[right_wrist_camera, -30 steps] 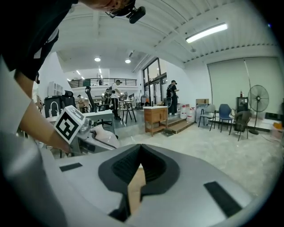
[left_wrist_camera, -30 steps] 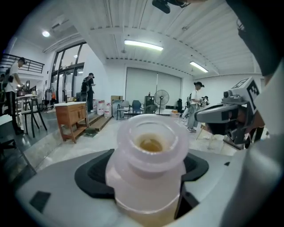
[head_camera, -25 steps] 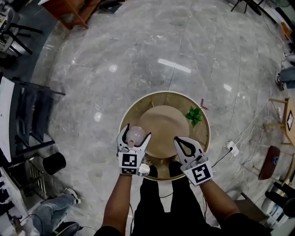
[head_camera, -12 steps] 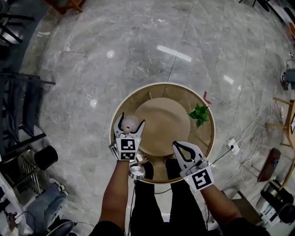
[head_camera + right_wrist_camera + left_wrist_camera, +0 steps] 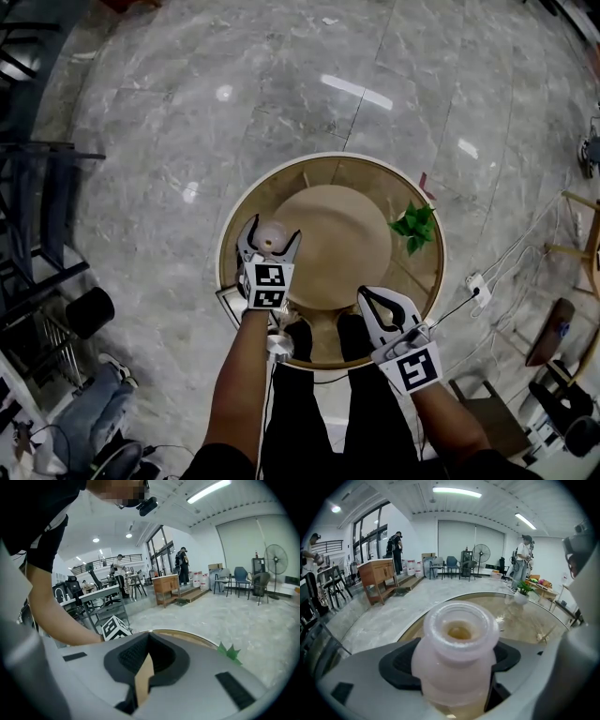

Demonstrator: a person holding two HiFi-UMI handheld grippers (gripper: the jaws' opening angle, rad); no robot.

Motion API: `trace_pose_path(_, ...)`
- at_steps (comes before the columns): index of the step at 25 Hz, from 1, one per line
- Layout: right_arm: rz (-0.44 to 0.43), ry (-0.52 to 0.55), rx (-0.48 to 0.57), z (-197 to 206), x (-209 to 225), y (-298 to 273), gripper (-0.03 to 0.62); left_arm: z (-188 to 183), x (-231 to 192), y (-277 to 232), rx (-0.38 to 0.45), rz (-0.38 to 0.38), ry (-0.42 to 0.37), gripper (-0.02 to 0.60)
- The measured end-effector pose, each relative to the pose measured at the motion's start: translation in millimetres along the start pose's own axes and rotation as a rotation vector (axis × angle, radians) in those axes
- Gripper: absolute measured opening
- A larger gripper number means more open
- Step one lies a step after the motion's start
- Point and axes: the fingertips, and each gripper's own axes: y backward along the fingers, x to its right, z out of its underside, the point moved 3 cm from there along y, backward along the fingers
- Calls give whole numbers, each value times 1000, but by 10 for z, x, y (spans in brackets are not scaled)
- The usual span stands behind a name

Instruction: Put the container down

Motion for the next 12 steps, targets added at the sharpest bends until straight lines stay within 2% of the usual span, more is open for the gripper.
trace_pose_path(4,16,-1,6,-37,77,6,0,36,25,-41,21,3,32,414)
trace_pose_path(10,23,9,28,-128,65,2,0,15,-30,-34,37,-20,25,425)
trace_pose_path(12,25,13,39,-227,59,41,0,-7,-19,0,49,-21,53,492)
